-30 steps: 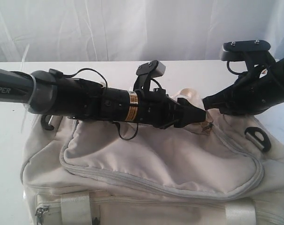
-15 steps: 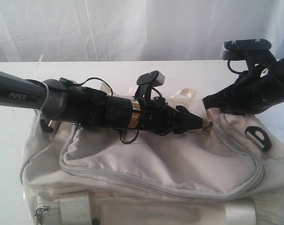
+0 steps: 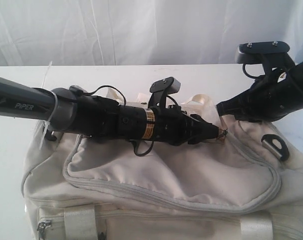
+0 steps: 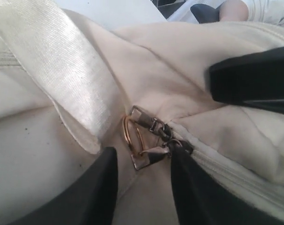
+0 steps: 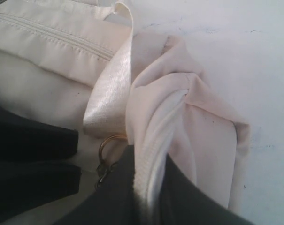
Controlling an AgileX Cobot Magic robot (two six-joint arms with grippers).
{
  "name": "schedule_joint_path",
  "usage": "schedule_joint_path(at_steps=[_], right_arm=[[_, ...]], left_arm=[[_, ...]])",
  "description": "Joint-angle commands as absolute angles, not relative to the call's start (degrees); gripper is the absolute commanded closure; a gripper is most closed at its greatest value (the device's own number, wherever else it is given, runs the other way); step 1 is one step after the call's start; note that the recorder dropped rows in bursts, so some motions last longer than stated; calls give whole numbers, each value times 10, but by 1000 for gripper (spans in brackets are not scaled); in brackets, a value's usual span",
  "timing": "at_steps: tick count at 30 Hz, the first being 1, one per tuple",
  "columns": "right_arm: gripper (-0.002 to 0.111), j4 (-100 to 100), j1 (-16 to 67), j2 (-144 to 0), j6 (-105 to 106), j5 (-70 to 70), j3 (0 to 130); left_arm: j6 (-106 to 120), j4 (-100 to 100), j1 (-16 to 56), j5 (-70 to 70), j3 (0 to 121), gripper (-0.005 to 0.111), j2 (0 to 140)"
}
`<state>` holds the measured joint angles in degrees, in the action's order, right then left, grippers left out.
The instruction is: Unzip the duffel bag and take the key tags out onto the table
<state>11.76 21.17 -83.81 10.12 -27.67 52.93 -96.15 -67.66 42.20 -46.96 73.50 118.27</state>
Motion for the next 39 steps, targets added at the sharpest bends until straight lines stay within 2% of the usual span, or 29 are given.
schedule_joint_path(at_steps=[1, 11, 24, 29, 31, 34, 39], right_arm=[[108, 119, 209, -835, 103, -261, 527], [108, 119, 209, -835, 103, -257, 527], [108, 119, 209, -835, 103, -256, 527], [108, 118, 209, -835, 103, -256, 527], [108, 118, 209, -835, 103, -256, 527], [108, 118, 209, -835, 103, -251, 527], [108, 118, 209, -835, 103, -249, 527]], left_arm=[[-961, -668, 430, -454, 741, 64, 1188], [-1022, -710, 435, -447, 818, 63, 1230], [-1119, -873, 434, -427, 823, 63, 1234], [-1146, -903, 414, -436, 823, 63, 1234], [-1162, -916, 394, -468, 823, 60, 1234], [-1188, -962, 379, -505, 823, 50, 1234], [-1191, -975, 380, -497, 823, 49, 1234]])
